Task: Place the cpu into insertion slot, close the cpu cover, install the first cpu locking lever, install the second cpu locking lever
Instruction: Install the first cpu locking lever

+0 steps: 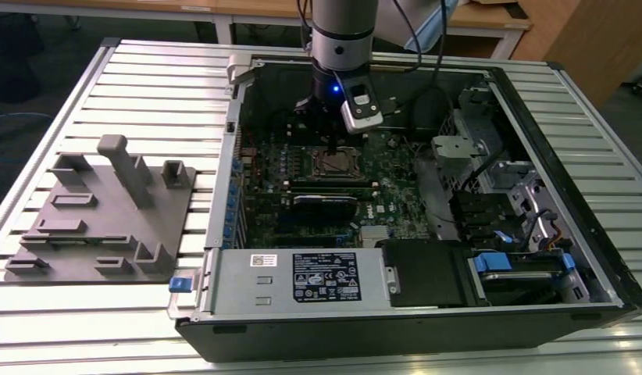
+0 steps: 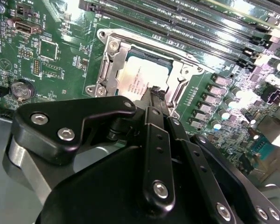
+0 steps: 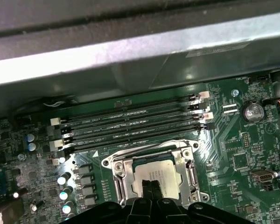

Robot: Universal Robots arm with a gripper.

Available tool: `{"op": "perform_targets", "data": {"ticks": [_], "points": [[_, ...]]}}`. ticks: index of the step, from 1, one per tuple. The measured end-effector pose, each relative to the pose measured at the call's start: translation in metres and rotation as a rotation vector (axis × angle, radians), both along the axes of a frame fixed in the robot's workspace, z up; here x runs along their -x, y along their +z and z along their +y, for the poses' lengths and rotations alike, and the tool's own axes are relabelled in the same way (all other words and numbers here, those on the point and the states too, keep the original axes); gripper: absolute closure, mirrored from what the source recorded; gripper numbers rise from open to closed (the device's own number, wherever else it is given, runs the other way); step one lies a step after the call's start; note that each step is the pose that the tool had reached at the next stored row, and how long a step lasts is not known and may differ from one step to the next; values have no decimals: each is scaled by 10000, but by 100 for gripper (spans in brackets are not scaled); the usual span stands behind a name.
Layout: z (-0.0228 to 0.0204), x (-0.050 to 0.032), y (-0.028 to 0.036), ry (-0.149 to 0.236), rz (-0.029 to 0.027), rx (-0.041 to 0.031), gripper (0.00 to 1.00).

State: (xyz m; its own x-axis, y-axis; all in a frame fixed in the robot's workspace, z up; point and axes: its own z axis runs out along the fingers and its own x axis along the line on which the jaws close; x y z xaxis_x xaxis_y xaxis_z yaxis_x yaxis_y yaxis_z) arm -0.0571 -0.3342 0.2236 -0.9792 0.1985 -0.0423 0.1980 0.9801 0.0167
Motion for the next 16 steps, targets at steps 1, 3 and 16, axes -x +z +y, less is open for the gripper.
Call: {"op": "perform_targets", "data": {"ticks": [1,3,16], "points": [[0,0,0,0,1,1,89],[0,0,0,0,1,1,89],[-27,-78,-1,0,1,4,89]]}}
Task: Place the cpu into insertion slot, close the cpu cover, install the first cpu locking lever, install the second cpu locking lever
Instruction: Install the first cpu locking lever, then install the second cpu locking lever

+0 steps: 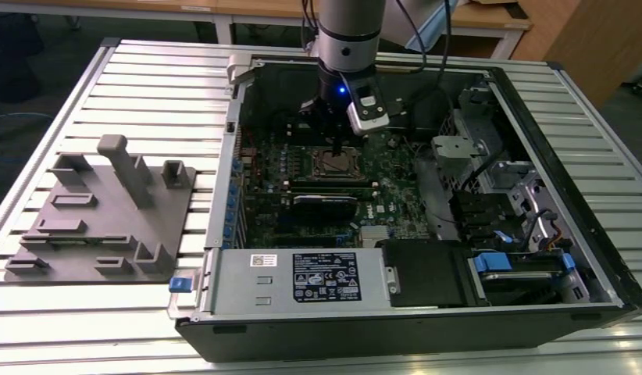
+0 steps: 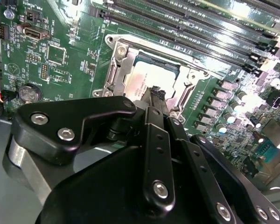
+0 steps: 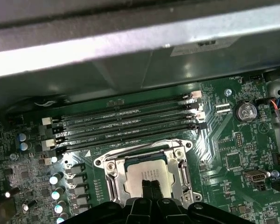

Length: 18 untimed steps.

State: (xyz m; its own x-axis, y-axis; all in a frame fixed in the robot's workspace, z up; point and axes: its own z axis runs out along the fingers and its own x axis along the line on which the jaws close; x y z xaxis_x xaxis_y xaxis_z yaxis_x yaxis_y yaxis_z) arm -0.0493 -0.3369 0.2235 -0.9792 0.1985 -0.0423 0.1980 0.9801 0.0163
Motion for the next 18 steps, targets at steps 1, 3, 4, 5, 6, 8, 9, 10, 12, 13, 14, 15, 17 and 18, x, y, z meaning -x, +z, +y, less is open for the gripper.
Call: {"op": "perform_targets", "data": {"ticks": [1,3,4,5,6,8,9,10,12,13,14,15,17,18], "points": [[-9,-1,0,0,0,0,89],[-20,-2,0,0,-1,-1,89],[-23,-2,0,0,0,0,89],[-25,-2,-1,-1,-1,-2,89],[-28,-2,0,-1,-1,-1,89],[-29,-2,0,-1,0,1,89],[-29,-3,0,0,0,1,89],[-30,-2,3,0,1,1,89],[-30,-2,10,0,1,1,89],[-30,-2,12,0,-1,-1,89],[-30,-2,12,0,-1,-2,89],[-29,-3,11,0,-2,-3,89],[-30,-2,30,0,3,0,89],[-30,-2,30,0,4,0,89]]}}
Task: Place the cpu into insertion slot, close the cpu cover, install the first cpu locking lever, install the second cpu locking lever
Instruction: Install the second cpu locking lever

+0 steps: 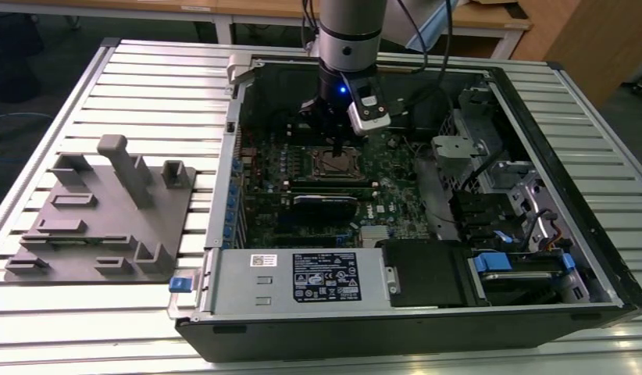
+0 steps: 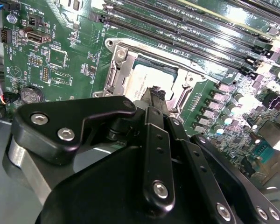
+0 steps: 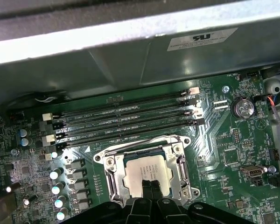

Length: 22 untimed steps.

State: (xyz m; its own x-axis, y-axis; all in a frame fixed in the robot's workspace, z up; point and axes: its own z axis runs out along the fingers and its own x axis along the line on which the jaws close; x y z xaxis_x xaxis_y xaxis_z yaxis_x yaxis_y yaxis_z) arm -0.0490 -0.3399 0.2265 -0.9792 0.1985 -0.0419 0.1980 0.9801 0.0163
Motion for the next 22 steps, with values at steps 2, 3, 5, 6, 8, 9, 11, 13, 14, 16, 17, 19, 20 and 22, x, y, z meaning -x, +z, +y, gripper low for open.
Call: {"op": "perform_targets", "data": {"ticks": [2,3,5,6,8,9,11,13,14,16,17,19,20,22], "points": [[0,0,0,0,0,0,89],[0,0,0,0,0,0,89],[0,0,19,0,4,0,89],[0,0,19,0,4,0,89],[0,0,23,0,6,4,89],[-1,0,30,0,7,5,89],[0,0,40,0,4,-1,89],[0,0,42,0,3,-2,89],[0,0,42,0,3,-2,89],[-1,0,44,0,4,0,89],[-4,0,45,1,6,1,89],[-15,-1,44,1,4,0,89],[-20,0,44,0,4,0,89],[-31,0,44,1,4,0,89]]}}
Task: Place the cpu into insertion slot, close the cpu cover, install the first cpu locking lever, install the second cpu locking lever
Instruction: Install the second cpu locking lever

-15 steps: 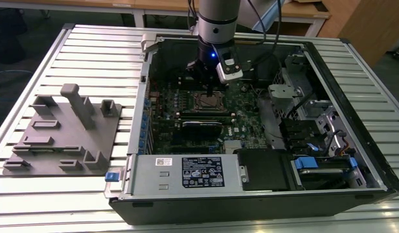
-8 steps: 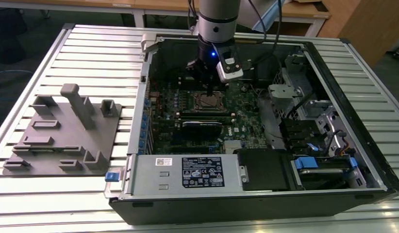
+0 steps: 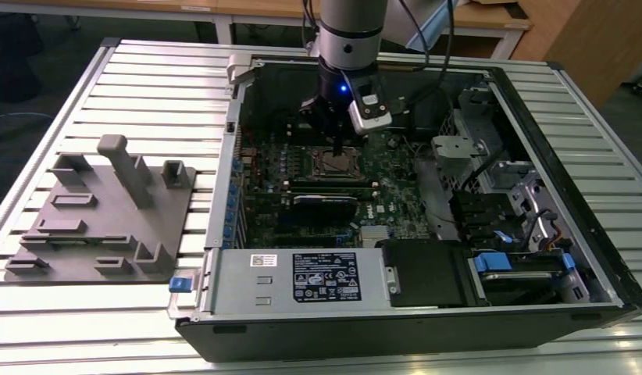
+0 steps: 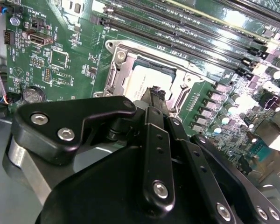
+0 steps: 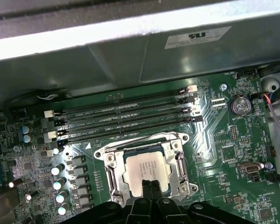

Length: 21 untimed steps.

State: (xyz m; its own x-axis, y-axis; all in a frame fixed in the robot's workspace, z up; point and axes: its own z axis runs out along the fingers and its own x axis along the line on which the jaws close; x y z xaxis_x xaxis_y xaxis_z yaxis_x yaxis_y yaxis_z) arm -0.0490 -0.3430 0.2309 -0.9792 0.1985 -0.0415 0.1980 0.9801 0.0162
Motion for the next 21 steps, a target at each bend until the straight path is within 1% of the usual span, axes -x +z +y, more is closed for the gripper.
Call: {"op": "perform_targets", "data": {"ticks": [8,16,17,18,21], "points": [[-5,0,0,-1,0,0,89],[-42,0,0,-1,0,-1,89],[-43,0,0,-2,0,-9,89],[-44,0,3,0,1,-53,89],[-44,0,30,0,0,-156,89]]}}
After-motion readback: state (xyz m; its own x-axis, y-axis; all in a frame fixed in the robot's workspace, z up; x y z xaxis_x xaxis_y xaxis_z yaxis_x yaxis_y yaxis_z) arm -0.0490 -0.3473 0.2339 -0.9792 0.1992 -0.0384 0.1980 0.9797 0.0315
